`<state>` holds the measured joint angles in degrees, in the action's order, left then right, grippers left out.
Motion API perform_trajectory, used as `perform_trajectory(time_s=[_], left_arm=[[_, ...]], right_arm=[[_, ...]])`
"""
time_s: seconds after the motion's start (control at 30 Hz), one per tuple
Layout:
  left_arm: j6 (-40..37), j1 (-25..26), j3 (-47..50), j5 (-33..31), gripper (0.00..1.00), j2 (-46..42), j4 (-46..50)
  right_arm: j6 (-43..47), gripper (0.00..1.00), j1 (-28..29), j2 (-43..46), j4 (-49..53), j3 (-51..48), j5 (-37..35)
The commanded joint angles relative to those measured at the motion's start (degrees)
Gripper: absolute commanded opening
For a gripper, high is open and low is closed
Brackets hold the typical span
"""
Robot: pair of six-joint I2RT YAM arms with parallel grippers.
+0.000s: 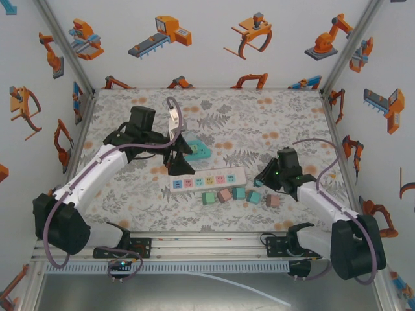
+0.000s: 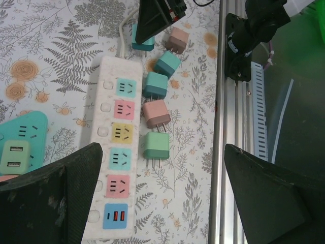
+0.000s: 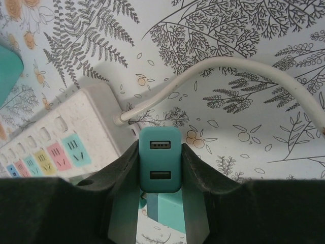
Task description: Pull the plug off the socket
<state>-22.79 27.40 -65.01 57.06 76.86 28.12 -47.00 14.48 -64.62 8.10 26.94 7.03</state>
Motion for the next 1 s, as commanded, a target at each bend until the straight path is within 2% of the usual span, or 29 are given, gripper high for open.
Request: perform_trajectory(time_s=[0.0, 0.23, 0.53, 0.63, 0.83, 0.97], left_arm=[[-2.09, 0.37, -1.15, 2.2, 0.97, 0.38, 0.99], [-2.18, 0.38, -1.66, 2.27, 0.97, 1.36, 1.42], [-2.54, 0.38, -2.48, -0.54, 0.97, 2.27, 2.1], [-0.64, 0.37, -2.6, -3.8, 0.97, 2.17, 1.08], [6.76, 0.29, -2.4, -14.81, 0.97, 1.73, -3.83], [7.99, -0.05, -2.37, -18.56, 0.97, 1.03, -5.53]], right_arm=[[-0.64, 0.26, -0.26, -0.53, -1.99, -0.66, 0.59], [1.67, 0.4, -0.23, 0.67, 2.78, -0.86, -1.82], [3.1, 0.46, -0.22, 3.42, 8.7, 1.32, -6.09], [4.87, 0.46, -0.25, 3.86, 9.82, 3.9, -6.93], [13.13, 0.47, -0.17, 1.04, 11.02, 12.32, -6.76], [19.02, 0.46, 0.05, -1.29, 7.08, 16.88, -3.42]])
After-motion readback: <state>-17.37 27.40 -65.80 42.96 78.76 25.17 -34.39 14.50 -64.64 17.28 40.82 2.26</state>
